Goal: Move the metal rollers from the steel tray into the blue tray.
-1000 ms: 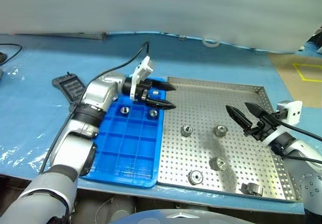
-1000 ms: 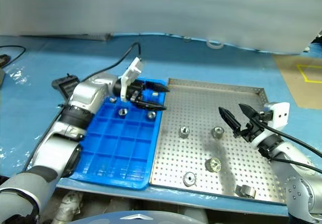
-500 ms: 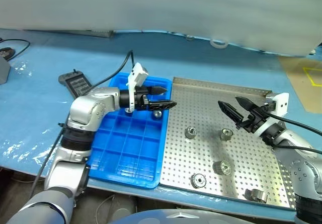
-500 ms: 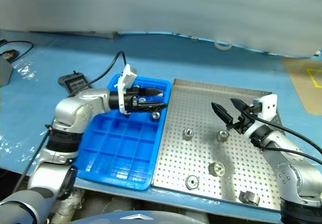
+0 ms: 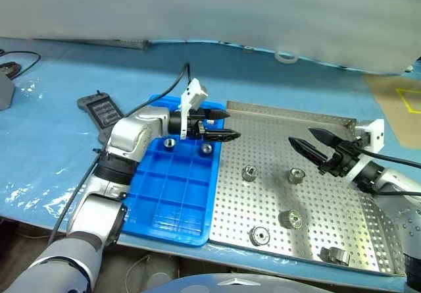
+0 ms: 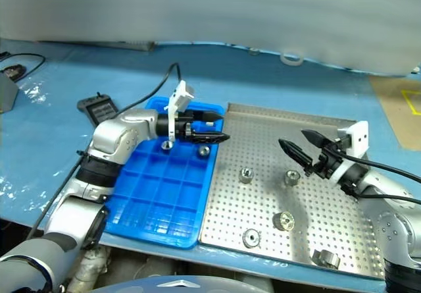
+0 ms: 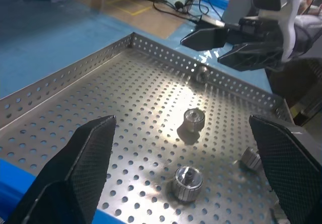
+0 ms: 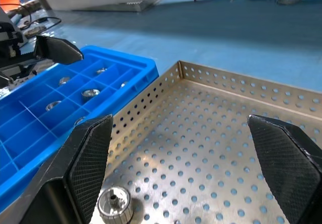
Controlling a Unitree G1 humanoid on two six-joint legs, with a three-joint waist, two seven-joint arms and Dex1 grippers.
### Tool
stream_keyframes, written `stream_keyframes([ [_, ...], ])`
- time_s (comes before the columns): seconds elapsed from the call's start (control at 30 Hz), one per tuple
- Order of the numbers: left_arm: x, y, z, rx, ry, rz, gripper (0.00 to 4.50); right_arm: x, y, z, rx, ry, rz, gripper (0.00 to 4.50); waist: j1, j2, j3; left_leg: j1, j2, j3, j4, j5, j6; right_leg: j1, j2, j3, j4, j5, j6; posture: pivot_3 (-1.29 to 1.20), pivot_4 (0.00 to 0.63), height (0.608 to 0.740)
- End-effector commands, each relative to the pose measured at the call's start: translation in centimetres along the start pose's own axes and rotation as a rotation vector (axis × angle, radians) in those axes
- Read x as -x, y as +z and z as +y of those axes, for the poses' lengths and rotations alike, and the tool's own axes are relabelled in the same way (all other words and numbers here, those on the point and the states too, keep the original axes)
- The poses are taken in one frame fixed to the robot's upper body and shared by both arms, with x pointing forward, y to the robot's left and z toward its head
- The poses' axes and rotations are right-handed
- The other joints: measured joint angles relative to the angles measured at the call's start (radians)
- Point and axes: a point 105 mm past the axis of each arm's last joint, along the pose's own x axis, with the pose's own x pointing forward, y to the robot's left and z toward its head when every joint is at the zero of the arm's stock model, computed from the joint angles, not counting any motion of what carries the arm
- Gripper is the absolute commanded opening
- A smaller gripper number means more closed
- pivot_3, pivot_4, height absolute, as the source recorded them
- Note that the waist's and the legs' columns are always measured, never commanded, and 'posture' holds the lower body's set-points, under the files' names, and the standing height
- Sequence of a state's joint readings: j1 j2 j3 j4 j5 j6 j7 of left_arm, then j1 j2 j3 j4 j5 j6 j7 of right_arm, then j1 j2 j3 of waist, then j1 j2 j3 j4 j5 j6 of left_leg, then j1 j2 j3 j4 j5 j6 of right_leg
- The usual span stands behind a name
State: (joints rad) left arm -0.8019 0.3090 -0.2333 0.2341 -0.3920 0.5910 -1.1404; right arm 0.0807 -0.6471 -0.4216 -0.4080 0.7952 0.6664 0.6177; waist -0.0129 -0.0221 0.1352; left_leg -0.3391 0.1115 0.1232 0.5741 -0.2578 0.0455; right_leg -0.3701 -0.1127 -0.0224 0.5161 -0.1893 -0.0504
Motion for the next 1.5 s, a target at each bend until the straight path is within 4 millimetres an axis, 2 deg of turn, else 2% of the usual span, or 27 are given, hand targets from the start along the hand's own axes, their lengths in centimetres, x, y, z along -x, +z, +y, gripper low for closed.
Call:
stream_keyframes([
  [0.03,-1.9,1.6,-0.5,-0.101,-0.103,0.009,4.47,0.3,1.5,0.0,0.046,-0.035,-0.064,4.50,-0.001,0.000,0.000,-0.001,0.000,0.000,0.001,0.000,0.000,0.000,0.000,0.000,0.000,0.000,0.000,-0.30,0.150,0.740],
  [0.13,-4.1,1.7,-0.1,-0.216,-0.153,0.104,4.47,0.0,1.1,0.6,0.040,-0.030,-0.064,4.50,-0.001,0.000,0.000,-0.001,0.000,0.000,0.002,0.000,0.001,-0.001,0.000,0.000,0.001,0.000,0.000,-0.31,0.150,0.740],
  [0.23,-5.7,2.7,-1.3,-0.253,-0.286,0.135,4.47,-0.2,0.9,0.7,0.039,-0.038,-0.059,4.50,-0.004,0.000,0.000,-0.001,0.000,0.000,0.002,0.000,0.001,-0.001,0.000,0.000,0.001,0.000,0.000,-0.32,0.150,0.740],
  [0.3,-6.4,2.0,-2.0,-0.253,-0.378,0.229,4.47,-0.2,0.7,0.5,0.041,-0.051,-0.056,4.50,-0.005,0.000,0.000,-0.001,0.000,0.000,0.001,0.000,0.001,-0.001,-0.001,0.000,0.001,0.000,0.000,-0.33,0.150,0.740],
  [0.4,-6.7,-1.0,-1.7,-0.272,-0.420,0.438,4.47,0.1,0.5,0.1,0.043,-0.086,-0.062,4.50,-0.007,0.001,-0.001,-0.001,0.000,0.000,0.001,0.000,0.001,-0.001,-0.001,0.000,0.001,0.000,0.000,-0.35,0.150,0.740],
  [0.5,-6.7,-2.9,-1.3,-0.299,-0.432,0.548,4.47,0.2,0.3,0.1,0.035,-0.112,-0.075,4.50,-0.014,0.001,-0.001,-0.001,0.000,0.001,0.001,0.000,0.001,-0.001,-0.001,0.000,0.001,0.000,0.000,-0.37,0.150,0.740],
  [0.63,-8.3,-3.9,-0.9,-0.310,-0.371,0.560,4.47,0.4,-0.4,0.5,0.026,-0.131,-0.079,4.50,-0.017,0.001,-0.001,-0.002,0.000,0.000,0.002,-0.001,0.001,-0.001,-0.002,-0.001,0.000,0.000,0.000,-0.39,0.150,0.740],
  [0.83,-10.3,-4.6,-1.6,-0.292,-0.356,0.526,4.47,0.7,-0.7,0.9,0.017,-0.157,-0.086,4.50,-0.030,0.001,-0.001,-0.004,-0.001,0.001,0.003,-0.002,0.004,-0.001,-0.004,-0.001,0.001,0.000,0.000,-0.43,0.150,0.740],
  [0.93,-10.1,-5.9,-1.4,-0.320,-0.347,0.589,4.47,0.9,-0.9,1.2,0.011,-0.167,-0.086,4.50,-0.040,0.001,-0.001,-0.004,-0.001,0.001,0.003,-0.002,0.004,-0.001,-0.004,-0.001,-0.001,0.000,0.000,-0.44,0.150,0.740],
  [1.03,-8.9,-8.1,-0.7,-0.371,-0.343,0.702,4.47,1.0,-1.3,1.3,0.003,-0.178,-0.082,4.50,-0.054,0.001,-0.001,-0.005,-0.001,0.001,0.002,-0.002,0.004,0.000,-0.004,-0.001,-0.001,0.000,0.000,-0.45,0.150,0.740],
  [1.17,-8.3,-8.0,-0.3,-0.382,-0.339,0.716,4.47,1.2,-1.5,1.1,-0.004,-0.195,-0.084,4.50,-0.062,0.001,-0.001,-0.007,-0.001,0.001,0.001,-0.002,0.004,0.000,-0.004,-0.002,-0.004,0.000,0.001,-0.45,0.150,0.740],
  [1.27,-8.8,-7.8,-0.2,-0.363,-0.311,0.691,4.47,0.9,-1.6,1.1,-0.004,-0.197,-0.086,4.50,-0.061,0.002,-0.001,-0.006,-0.001,0.001,0.002,-0.003,0.005,0.000,-0.005,-0.002,-0.004,0.000,0.000,-0.45,0.150,0.740],
  [1.5,-9.1,-9.1,-0.9,-0.357,-0.333,0.699,4.47,0.8,-1.7,1.1,-0.001,-0.202,-0.087,4.50,-0.060,0.002,-0.001,-0.006,-0.001,0.001,0.002,-0.003,0.005,0.000,-0.005,-0.003,-0.004,0.000,0.000,-0.45,0.150,0.740],
])
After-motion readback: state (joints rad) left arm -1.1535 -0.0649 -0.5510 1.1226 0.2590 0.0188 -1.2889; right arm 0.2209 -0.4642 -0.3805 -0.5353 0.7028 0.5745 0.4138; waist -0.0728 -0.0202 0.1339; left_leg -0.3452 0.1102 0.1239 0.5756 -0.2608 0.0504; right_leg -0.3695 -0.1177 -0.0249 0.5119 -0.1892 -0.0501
